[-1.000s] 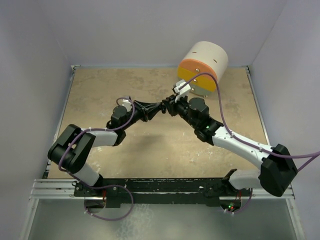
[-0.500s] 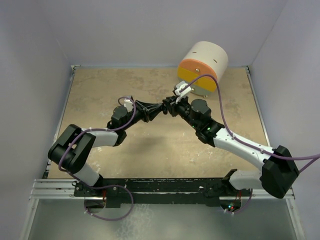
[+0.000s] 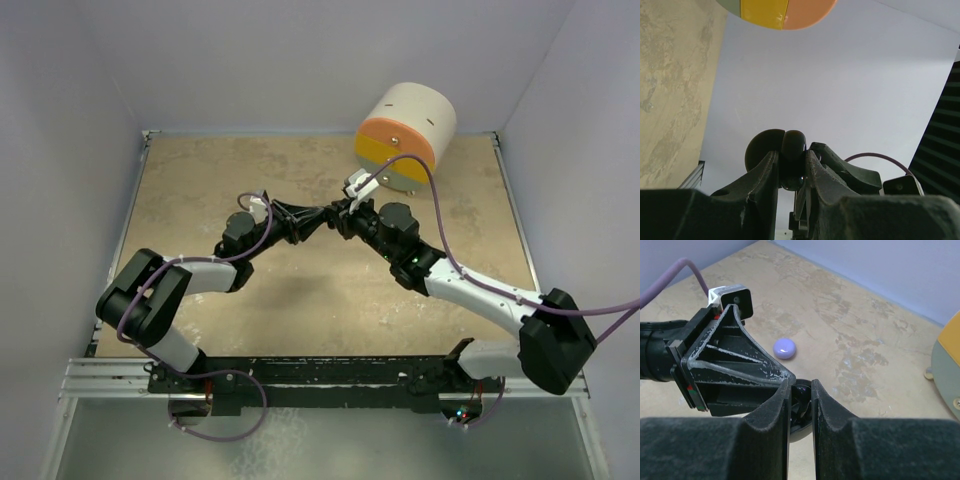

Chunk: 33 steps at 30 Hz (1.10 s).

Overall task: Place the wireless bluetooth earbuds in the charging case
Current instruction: Place the earbud in the charging case.

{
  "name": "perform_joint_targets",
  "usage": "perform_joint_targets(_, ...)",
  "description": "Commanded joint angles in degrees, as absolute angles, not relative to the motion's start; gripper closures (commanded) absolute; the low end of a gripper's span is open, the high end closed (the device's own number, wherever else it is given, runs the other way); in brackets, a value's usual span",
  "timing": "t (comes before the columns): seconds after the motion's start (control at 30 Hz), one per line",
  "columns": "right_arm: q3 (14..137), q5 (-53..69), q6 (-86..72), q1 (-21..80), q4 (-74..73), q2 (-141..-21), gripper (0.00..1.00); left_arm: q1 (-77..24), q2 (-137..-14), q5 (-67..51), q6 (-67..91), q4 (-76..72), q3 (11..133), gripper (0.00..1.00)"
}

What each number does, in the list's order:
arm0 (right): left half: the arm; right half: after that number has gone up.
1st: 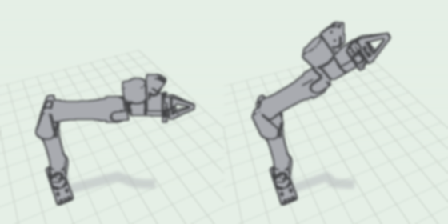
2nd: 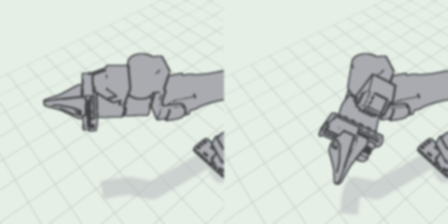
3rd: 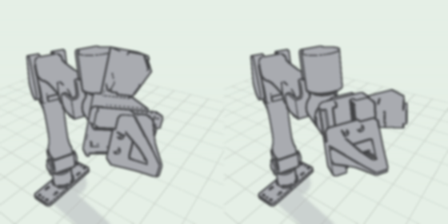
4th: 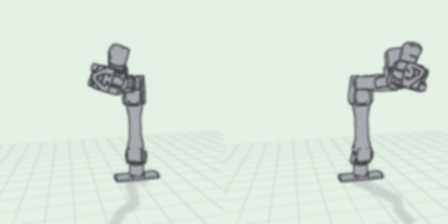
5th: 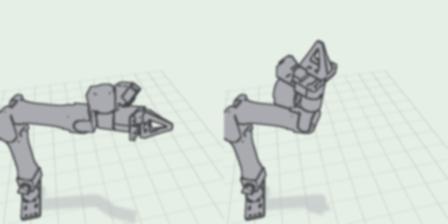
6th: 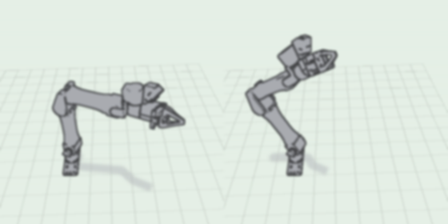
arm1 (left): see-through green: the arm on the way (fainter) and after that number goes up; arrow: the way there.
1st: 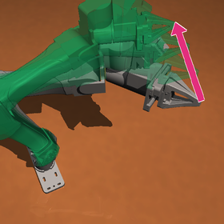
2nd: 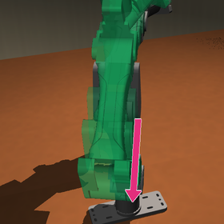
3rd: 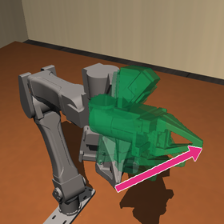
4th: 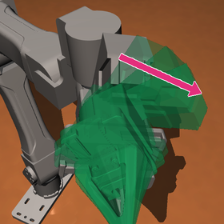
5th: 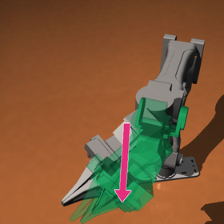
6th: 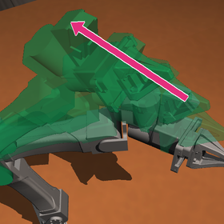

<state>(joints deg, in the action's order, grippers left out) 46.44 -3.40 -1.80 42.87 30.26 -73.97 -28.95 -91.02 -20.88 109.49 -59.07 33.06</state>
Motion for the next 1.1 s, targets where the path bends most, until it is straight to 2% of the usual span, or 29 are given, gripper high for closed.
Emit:
perform_joint_targets(0.0, 45.7, -3.0, -0.6, 43.2, 33.4, -73.3, 1.0, -29.2, -90.4, -21.9, 109.8, -62.3, 35.4, 1.0)
perform_joint_targets(1.07, 41.9, 1.8, 4.8, 43.2, 34.8, -70.6, 1.0, -29.1, -92.8, -27.2, 110.6, -61.8, 40.7, 1.0)
